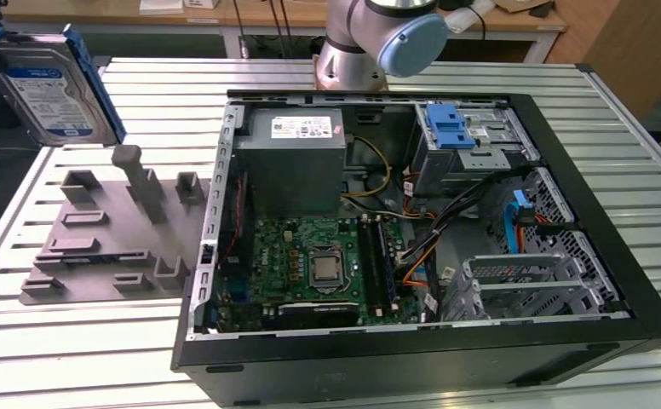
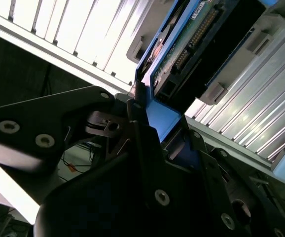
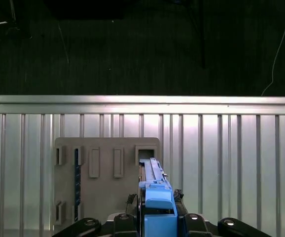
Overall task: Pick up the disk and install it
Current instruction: 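Pick up the disk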
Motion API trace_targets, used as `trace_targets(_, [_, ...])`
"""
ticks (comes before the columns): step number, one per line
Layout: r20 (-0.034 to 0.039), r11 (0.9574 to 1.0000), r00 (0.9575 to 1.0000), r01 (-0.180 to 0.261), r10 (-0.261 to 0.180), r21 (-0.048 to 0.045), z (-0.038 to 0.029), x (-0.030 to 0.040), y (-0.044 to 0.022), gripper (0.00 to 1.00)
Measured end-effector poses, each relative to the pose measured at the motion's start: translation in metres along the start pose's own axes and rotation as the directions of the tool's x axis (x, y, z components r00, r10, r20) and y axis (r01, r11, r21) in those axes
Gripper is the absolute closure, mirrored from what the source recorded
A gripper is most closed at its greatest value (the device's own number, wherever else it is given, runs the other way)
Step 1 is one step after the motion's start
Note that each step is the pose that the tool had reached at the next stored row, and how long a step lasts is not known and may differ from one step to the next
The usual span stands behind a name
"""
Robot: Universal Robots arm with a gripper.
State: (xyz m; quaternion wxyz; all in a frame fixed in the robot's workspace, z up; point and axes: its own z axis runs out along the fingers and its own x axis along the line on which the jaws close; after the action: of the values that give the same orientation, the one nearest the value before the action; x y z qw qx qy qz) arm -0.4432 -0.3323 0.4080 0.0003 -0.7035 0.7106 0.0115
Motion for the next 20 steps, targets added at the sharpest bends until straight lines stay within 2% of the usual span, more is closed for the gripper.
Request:
trace_targets(9, [-0.0001,1.0,1.0,0.0,0.0,-0.0001,-0.0143,-0.0004,0.0002,0.64])
trace_targets(20, [-0.0002,1.0,1.0,0.0,0.0,-0.0001,-0.0278,-0.0007,0.0005,0.64])
